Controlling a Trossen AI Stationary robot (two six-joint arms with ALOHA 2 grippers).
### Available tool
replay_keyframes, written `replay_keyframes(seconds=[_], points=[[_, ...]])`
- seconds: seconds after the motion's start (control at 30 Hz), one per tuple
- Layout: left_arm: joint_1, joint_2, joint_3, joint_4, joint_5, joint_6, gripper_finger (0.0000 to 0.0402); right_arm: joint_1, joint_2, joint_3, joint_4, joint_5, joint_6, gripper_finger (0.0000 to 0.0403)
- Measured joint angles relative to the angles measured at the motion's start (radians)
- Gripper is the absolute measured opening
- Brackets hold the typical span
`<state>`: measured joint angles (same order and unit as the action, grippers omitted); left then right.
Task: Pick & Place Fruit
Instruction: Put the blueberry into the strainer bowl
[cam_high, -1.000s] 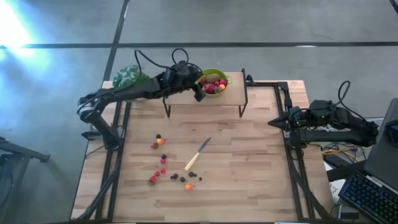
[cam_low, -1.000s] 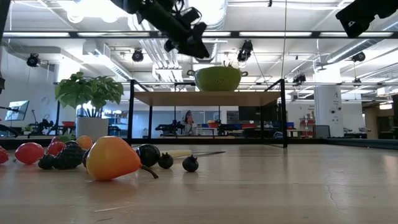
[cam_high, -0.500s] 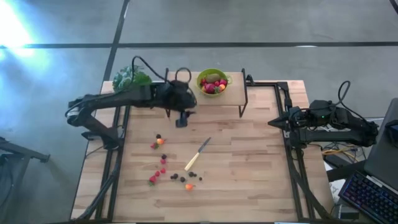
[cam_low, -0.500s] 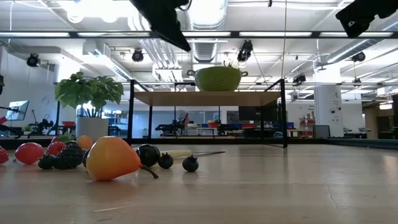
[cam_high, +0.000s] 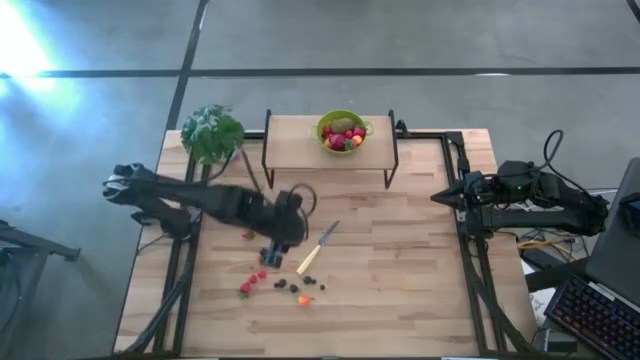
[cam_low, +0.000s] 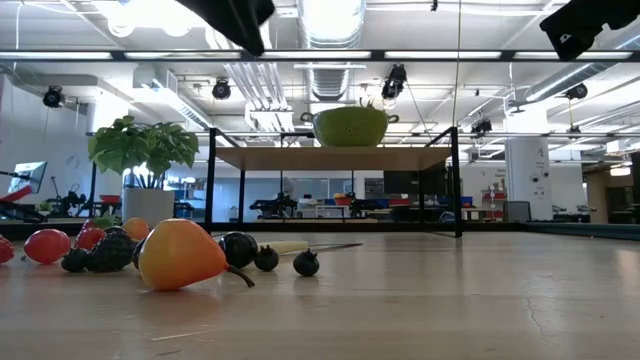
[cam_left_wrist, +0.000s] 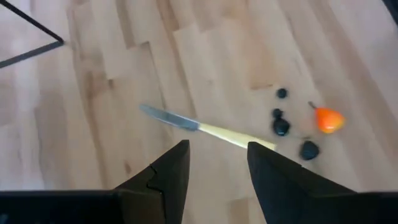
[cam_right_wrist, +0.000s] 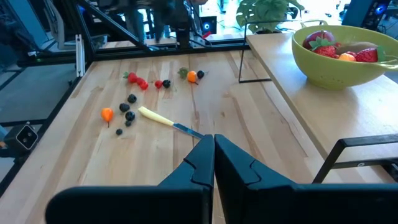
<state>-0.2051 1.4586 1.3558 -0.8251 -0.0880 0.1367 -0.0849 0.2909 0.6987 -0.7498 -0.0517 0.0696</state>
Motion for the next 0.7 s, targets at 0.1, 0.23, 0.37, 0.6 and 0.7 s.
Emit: replay_keyframes(seconds=[0.1,0.23,0.37,0.6,0.7], points=[[-0.080,-0.001,-0.027,0.001,-0.060,-0.101,0.0167,0.000,0.000,0.000,0.000,0.000,0.000,0.0008],[-0.169,-0.001,-0.091,0.005,-0.075,-0.193,0.0167,0.000,0.000,0.000,0.000,0.000,0.000,0.0008],[-0.244,-0.002,-0.183,0.016,-0.075,-0.274,0.0167,0.000,0.000,0.000,0.000,0.000,0.000,0.0008],[-0.319,-0.002,-0.366,0.185,-0.075,-0.419,0.0168,0.000,0.000,0.000,0.000,0.000,0.000,0.0008],[-0.337,-0.002,-0.440,0.288,-0.068,-0.455,0.0168,0.000,0.000,0.000,0.000,0.000,0.000,0.0008]])
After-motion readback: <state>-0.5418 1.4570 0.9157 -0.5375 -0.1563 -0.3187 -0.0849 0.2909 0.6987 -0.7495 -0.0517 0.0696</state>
